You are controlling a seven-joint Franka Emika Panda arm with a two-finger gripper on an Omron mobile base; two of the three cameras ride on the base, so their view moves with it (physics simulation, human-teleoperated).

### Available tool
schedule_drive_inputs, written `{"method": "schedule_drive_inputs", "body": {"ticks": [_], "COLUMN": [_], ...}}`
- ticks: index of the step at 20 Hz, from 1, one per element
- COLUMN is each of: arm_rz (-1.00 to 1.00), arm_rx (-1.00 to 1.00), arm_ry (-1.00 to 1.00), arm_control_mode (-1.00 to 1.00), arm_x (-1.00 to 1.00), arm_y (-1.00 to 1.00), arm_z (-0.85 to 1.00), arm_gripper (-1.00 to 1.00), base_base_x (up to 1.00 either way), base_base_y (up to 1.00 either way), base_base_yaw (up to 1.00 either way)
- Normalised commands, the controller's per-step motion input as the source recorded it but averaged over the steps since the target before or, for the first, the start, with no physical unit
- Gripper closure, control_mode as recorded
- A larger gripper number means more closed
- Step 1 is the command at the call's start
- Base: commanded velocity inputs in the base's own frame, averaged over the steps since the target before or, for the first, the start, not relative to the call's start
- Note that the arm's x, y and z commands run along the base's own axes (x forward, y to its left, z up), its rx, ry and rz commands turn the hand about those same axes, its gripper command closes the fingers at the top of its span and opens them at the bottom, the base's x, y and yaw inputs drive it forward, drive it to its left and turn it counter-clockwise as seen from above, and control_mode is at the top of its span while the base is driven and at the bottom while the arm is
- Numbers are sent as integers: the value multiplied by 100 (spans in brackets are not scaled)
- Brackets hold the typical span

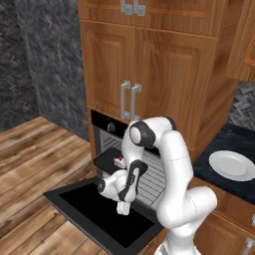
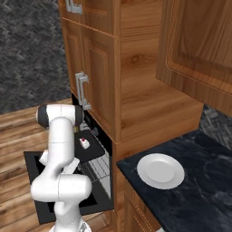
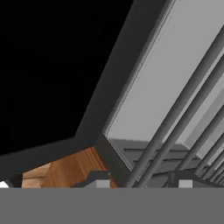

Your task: Take the baked cake out of the oven and place it on the plate for cooling. Then close the oven door.

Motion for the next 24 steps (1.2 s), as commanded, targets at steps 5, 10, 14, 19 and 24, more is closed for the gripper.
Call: {"method": "schedule_drive_inputs", "body": {"ticks": [5,10,14,19,24], "arm_rz": [3,1,0,0,0], "arm_rx": [5,2,0,5,14], "arm_ry": [10,6,2,-14,-31], "arm_control_mode": [-100,-100,-100,-100,-100], "arm_x": [-90,-81,-61,-46,-40], "arm_y": [56,50,32,-3,-23], "arm_z": [-43,-42,-13,64,100], "arm_gripper": [100,100,-100,-100,-100], "base_base_x": [0,0,0,0,0], "base_base_y": [0,0,0,0,0], "base_base_yaw": [0,0,0,0,0]}}
